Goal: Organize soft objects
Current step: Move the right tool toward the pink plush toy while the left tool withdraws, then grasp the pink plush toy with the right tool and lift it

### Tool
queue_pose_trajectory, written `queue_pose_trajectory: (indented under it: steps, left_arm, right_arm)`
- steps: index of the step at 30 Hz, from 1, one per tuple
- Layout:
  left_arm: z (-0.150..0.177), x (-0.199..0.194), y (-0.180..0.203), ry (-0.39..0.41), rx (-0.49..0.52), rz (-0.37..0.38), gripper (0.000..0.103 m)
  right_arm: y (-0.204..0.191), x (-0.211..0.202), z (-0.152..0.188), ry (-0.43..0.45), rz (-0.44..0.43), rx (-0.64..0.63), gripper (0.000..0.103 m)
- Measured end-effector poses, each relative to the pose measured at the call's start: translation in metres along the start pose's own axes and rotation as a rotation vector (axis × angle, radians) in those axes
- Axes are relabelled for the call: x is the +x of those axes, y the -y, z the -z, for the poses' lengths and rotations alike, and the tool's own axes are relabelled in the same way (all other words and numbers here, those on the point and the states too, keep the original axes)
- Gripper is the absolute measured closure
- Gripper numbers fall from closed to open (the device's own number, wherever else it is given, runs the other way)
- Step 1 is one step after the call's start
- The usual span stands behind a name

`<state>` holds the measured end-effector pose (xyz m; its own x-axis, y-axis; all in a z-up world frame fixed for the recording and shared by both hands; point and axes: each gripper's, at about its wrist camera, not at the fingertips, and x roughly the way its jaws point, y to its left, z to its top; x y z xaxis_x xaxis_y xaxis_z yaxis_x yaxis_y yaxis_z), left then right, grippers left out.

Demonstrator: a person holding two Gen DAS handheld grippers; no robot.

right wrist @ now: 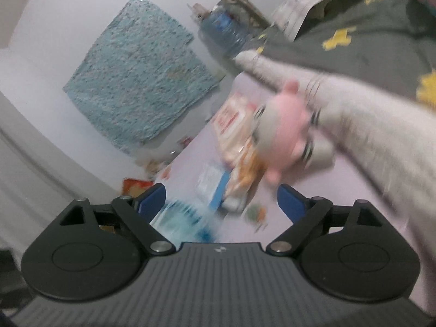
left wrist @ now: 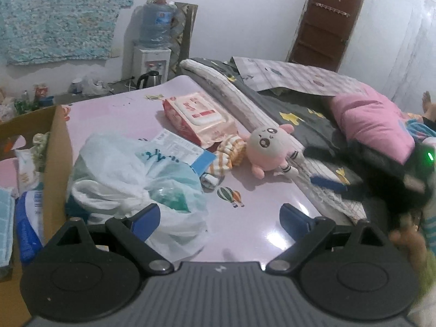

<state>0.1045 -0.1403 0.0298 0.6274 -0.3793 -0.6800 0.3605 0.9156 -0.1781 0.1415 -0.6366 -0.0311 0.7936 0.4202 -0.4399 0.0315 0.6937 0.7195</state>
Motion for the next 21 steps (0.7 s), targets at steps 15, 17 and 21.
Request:
queue_pose_trajectory:
  steps: [15, 17, 21]
  left_arm:
    - [-0.005, 0.015, -0.006, -0.036, 0.001, -0.054, 0.008]
    - [-0.005, 0.015, -0.005, -0.040, 0.002, -0.051, 0.008]
    - [-0.004, 0.015, -0.003, -0.047, -0.004, -0.038, 0.008]
  right_arm:
    - [0.037, 0.137, -0.076, -0.076, 0.232, -0.193, 0.012]
    - [0.040, 0.144, -0.069, -0.112, 0.244, -0.194, 0.017]
    - [0.048, 0.138, -0.057, -0.134, 0.195, -0.112, 0.023]
